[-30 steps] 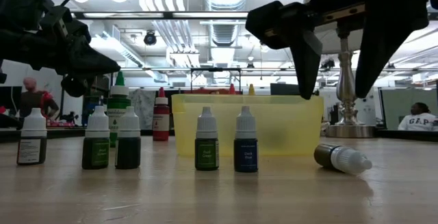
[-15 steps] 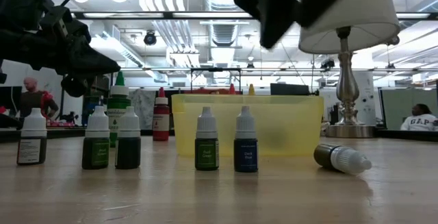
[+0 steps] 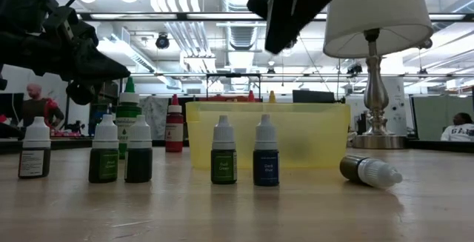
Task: Pick & Place food coloring
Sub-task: Put the right small blue food coloring bottle into the bin
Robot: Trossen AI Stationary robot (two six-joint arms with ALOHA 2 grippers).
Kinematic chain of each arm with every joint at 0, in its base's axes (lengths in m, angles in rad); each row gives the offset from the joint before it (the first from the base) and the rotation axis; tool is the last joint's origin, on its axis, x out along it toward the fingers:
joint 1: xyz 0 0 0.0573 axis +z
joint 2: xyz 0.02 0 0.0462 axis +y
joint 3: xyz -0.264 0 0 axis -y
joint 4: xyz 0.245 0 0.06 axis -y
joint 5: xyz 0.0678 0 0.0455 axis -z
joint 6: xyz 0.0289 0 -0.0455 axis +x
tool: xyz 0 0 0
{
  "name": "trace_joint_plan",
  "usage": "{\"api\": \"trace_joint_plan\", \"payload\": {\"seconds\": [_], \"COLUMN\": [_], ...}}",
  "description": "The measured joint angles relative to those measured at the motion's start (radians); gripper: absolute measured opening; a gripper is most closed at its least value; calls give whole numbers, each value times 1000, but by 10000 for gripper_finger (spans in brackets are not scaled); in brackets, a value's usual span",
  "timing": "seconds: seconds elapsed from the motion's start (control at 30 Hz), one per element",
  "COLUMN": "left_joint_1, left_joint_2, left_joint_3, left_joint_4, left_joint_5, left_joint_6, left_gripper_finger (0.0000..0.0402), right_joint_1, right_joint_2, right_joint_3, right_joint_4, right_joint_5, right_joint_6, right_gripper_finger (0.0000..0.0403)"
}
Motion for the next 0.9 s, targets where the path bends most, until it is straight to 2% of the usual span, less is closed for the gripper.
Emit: {"api": "trace_joint_plan", "payload": {"seconds": [0.27, 0.63, 0.9], "left_joint_1": [0, 0, 0], "left_joint_2": [2, 4, 4], "left_joint_3": [0, 0, 0], "left_joint_4": [0, 0, 0], "left_joint_5": [0, 0, 0], "left_joint_6": [0, 0, 0], "left_gripper_finger": [0, 0, 0], "right_joint_1": [0, -11, -26], "right_joint_2": [47, 135, 143], "right_joint_3": [13, 32, 36], "right_joint_4": [1, 4, 3], "right_joint_5": [1, 4, 21], "right_joint_6": [7, 111, 125], "right_gripper_finger": [201, 201, 201]}}
